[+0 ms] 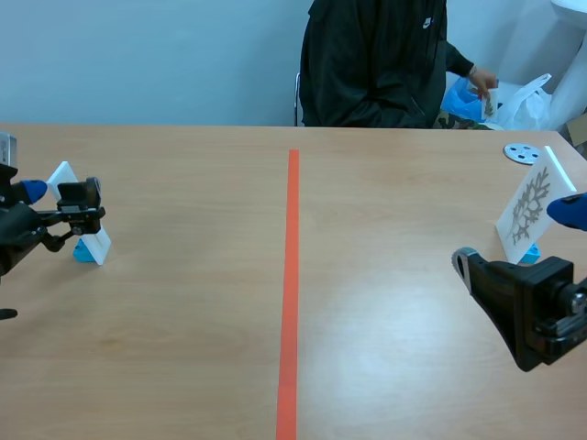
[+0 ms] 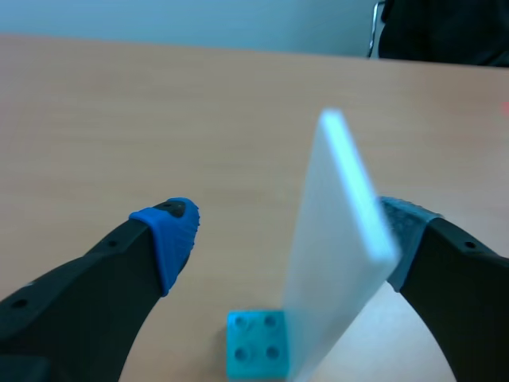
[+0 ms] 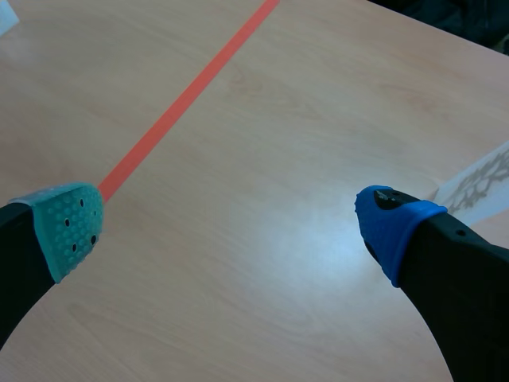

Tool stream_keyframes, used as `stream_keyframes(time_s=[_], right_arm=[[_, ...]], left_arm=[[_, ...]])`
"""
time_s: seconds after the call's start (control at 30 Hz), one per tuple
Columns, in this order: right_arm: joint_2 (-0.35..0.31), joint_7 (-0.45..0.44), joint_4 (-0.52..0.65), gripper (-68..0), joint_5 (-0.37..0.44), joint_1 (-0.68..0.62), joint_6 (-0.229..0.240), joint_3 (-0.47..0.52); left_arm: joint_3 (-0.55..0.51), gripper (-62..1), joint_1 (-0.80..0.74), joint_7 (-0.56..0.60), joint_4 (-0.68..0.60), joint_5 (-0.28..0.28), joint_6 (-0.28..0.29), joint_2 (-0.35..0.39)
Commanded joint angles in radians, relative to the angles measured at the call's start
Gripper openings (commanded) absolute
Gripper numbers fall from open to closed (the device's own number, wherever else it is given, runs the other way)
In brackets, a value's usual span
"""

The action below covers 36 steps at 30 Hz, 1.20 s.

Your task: Sort the leaf by its shape. The table is split by an orange tape line. A compound leaf with several leaflets goes to the left side, a simple leaf with one blade goes to the right side. Return to the home posture when a red brick is placed on the table.

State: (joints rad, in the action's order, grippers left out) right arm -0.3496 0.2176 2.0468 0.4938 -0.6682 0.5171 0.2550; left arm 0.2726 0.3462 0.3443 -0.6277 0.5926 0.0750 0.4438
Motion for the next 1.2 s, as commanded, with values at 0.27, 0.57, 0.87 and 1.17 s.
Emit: stream_keyframes(time_s=[0.27, 0.57, 0.87, 1.17], right_arm=[[-0.011, -0.014, 0.003, 0.4, 0.010, 0.006, 0.000, 0.015], [-0.011, -0.023, 0.003, 0.4, 0.011, 0.006, -0.001, 0.015], [-0.011, -0.022, 0.003, 0.4, 0.015, 0.006, -0.001, 0.015], [-0.013, -0.022, 0.003, 0.4, 0.060, 0.006, 0.000, 0.015]], left_arm=[[-0.052, -4.7, -0.005, -0.151, -0.240, 0.019, 0.027, 0.058], [-0.197, -3.6, -0.183, -0.330, -0.605, 0.018, 0.256, 0.123], [-0.315, 1.4, -0.504, -0.426, -0.960, 0.017, 0.386, 0.153], [-0.393, 1.4, -0.835, -0.436, -1.203, 0.017, 0.392, 0.140]])
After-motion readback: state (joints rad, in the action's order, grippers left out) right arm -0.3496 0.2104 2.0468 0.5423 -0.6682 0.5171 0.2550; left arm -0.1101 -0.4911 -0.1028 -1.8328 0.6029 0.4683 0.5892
